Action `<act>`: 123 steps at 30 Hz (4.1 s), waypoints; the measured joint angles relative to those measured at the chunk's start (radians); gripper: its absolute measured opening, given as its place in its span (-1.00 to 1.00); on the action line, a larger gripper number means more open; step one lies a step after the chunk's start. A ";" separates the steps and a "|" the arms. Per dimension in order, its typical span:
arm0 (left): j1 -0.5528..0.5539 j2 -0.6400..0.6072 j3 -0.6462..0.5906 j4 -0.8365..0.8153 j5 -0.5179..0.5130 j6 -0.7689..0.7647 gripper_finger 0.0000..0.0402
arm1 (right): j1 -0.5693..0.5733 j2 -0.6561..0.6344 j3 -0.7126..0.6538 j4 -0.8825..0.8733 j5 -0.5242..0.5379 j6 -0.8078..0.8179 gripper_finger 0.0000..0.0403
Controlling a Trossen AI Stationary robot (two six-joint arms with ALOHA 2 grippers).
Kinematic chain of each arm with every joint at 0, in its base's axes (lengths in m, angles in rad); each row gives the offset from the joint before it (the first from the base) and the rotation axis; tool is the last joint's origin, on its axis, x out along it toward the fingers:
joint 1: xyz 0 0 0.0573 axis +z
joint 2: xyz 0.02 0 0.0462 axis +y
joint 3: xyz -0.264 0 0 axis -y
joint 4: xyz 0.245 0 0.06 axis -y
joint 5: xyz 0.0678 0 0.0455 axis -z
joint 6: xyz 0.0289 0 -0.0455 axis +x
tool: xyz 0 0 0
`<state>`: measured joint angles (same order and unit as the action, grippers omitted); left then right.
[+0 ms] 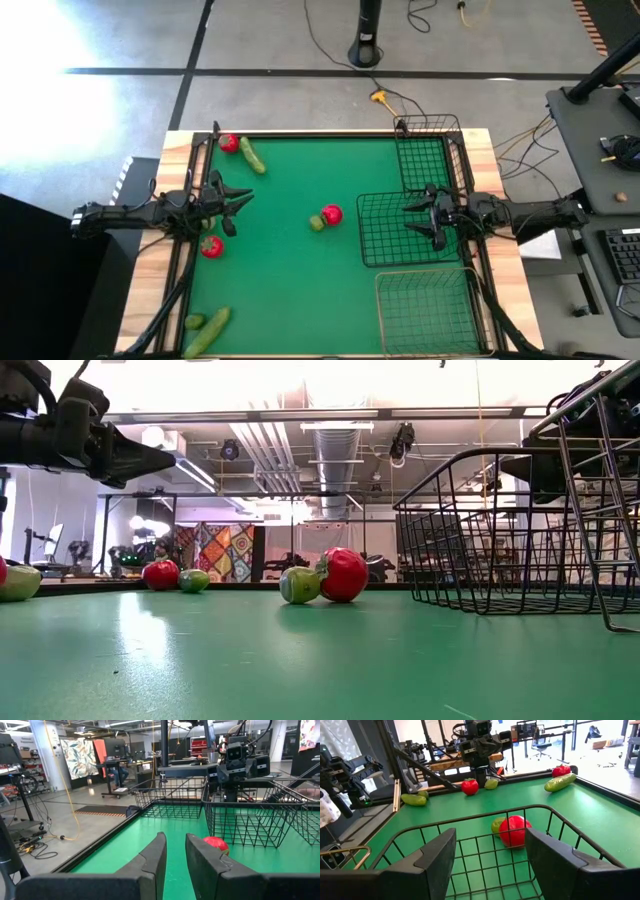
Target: Sort produce into baskets
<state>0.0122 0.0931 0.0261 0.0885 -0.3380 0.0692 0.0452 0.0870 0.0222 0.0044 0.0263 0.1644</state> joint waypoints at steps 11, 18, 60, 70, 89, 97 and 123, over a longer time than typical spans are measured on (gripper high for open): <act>0.000 0.000 0.000 0.000 0.000 0.000 -0.72 | 0.000 0.000 0.000 0.000 0.000 0.000 0.13; 0.000 0.000 0.000 0.000 0.000 0.000 -0.72 | 0.000 0.000 0.000 0.000 0.000 0.000 0.13; 0.002 0.001 0.000 0.447 0.026 -0.211 -0.72 | 0.000 0.000 0.000 0.000 0.000 0.000 0.13; 0.014 0.047 0.011 0.736 -0.319 0.125 -0.72 | 0.000 0.000 0.000 0.000 0.000 0.000 0.13; 0.472 0.598 0.411 0.013 -0.534 -0.369 -0.72 | 0.000 0.000 0.000 0.000 0.000 0.000 0.13; 0.566 0.879 0.630 -0.116 -0.534 -0.491 -0.72 | 0.000 0.000 0.000 0.000 0.000 0.000 0.13; 0.531 1.296 0.809 0.124 -0.414 -0.676 -0.72 | 0.000 0.000 0.000 0.000 0.000 0.000 0.13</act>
<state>0.5430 1.3889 0.8348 0.2126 -0.7521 -0.6071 0.0452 0.0868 0.0219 0.0044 0.0267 0.1646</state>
